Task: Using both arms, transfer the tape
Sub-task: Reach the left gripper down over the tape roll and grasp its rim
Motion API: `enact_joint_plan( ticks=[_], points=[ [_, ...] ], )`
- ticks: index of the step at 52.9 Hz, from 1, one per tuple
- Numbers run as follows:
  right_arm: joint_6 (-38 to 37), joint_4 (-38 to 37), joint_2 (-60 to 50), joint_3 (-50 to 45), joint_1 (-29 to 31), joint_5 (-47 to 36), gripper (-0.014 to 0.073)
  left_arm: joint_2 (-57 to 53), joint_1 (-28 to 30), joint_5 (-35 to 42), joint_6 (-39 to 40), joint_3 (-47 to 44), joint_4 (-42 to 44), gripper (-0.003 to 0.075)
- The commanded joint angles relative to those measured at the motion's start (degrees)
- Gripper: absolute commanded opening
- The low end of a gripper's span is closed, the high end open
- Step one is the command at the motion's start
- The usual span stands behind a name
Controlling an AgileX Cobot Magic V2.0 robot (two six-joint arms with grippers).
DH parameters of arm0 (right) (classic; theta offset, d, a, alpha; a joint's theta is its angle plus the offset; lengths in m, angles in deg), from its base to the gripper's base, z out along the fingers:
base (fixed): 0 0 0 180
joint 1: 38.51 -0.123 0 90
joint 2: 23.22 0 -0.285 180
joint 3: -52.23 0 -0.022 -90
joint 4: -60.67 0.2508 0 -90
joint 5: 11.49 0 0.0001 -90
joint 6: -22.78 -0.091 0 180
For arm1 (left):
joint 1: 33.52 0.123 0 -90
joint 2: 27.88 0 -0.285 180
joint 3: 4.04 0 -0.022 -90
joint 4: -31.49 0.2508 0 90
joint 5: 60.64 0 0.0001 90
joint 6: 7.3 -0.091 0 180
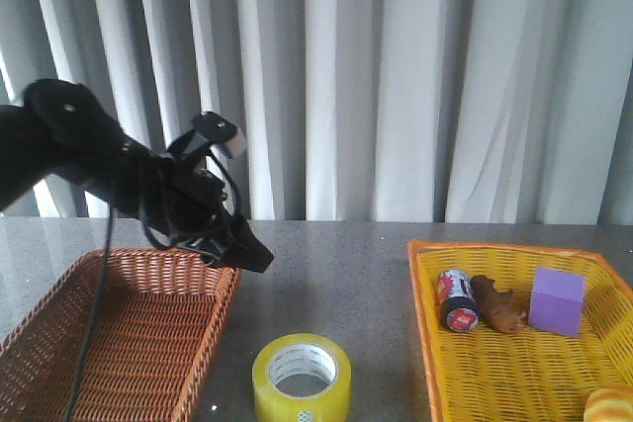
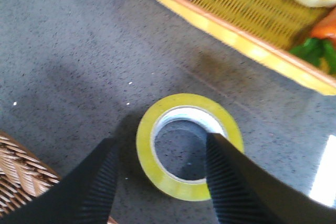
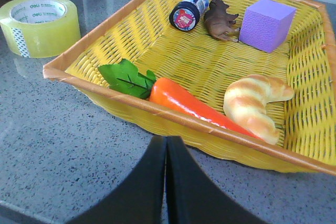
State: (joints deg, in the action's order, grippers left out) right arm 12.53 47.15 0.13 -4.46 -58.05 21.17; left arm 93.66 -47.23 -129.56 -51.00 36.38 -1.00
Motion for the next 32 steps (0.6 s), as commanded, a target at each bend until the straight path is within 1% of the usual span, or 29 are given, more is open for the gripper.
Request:
enact_joint_plan(
  ticks=[1, 5, 13, 32],
  points=[
    [-0.19, -0.63, 0.58, 1.5, 0.21, -4.38, -0.0006, 2.71, -1.41, -0.6, 5.82, 8.6, 4.01, 0.0377],
    [-0.19, -0.65, 0.58, 1.5, 0.21, -4.33, -0.0006, 5.4, -1.92, -0.73, 5.74, 10.25, 4.98, 0.0377],
    [-0.19, -0.65, 0.58, 1.5, 0.21, -4.33, -0.0006, 8.57, -2.94, -0.78, 5.54, 10.04, 5.51, 0.0377],
    [-0.19, -0.9, 0.58, 1.5, 0.21, -4.28, -0.0006, 11.96, -4.33, -1.36, 5.23, 10.04, 6.35, 0.0377]
  ],
)
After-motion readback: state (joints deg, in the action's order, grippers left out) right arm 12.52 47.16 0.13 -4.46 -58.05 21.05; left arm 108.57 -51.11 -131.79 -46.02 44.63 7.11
